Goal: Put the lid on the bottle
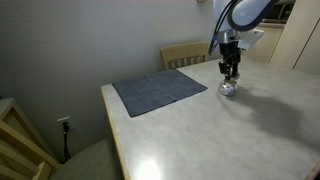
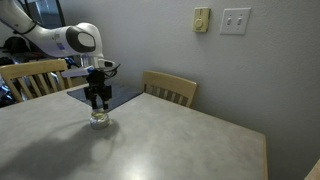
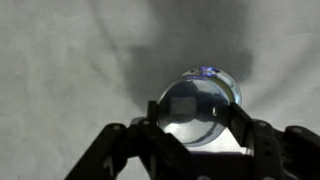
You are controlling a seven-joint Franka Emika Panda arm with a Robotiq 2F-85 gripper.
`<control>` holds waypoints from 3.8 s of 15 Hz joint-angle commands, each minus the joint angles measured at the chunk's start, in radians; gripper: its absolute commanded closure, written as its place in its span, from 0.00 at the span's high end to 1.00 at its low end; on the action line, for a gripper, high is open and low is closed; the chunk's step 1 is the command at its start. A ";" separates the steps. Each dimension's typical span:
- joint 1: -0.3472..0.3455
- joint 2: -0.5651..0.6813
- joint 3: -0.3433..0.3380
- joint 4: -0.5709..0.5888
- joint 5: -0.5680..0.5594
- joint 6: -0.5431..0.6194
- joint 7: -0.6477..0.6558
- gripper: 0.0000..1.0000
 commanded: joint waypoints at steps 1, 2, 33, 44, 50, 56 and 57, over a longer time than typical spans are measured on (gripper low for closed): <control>-0.045 -0.035 0.037 -0.024 0.008 -0.020 -0.115 0.44; -0.055 -0.039 0.044 -0.027 0.012 -0.014 -0.147 0.44; -0.116 0.065 0.108 0.054 0.032 0.016 -0.396 0.44; -0.110 0.098 0.123 0.112 0.026 0.069 -0.429 0.44; -0.123 0.123 0.127 0.147 0.040 0.079 -0.446 0.44; -0.126 0.118 0.127 0.129 0.055 0.112 -0.424 0.44; -0.122 0.115 0.126 0.125 0.054 0.115 -0.419 0.44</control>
